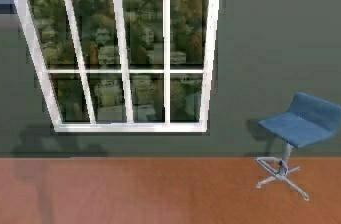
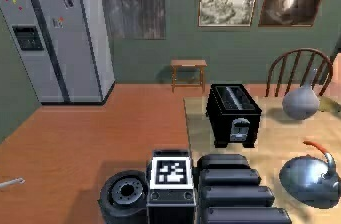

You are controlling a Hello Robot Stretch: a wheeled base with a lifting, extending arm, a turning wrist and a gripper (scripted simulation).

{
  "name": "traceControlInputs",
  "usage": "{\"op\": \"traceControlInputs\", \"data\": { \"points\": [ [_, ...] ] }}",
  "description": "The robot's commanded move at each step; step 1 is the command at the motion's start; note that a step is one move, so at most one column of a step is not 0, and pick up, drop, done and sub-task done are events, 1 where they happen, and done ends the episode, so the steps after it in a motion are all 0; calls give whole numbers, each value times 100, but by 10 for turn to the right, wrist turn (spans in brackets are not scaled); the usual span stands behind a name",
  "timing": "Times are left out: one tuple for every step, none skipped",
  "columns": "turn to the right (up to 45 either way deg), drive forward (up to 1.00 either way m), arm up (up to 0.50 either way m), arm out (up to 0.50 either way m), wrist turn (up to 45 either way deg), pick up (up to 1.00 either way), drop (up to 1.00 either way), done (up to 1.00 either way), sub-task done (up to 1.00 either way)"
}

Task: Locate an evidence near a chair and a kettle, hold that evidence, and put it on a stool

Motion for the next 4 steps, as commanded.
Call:
{"op": "traceControlInputs", "data": {
  "points": [
    [-450,0,0,0,0,0,0,0,0],
    [0,20,0,0,0,0,0,0,0],
    [450,0,0,0,0,0,0,0,0],
    [300,0,0,0,0,0,0,0,0]
  ]
}}
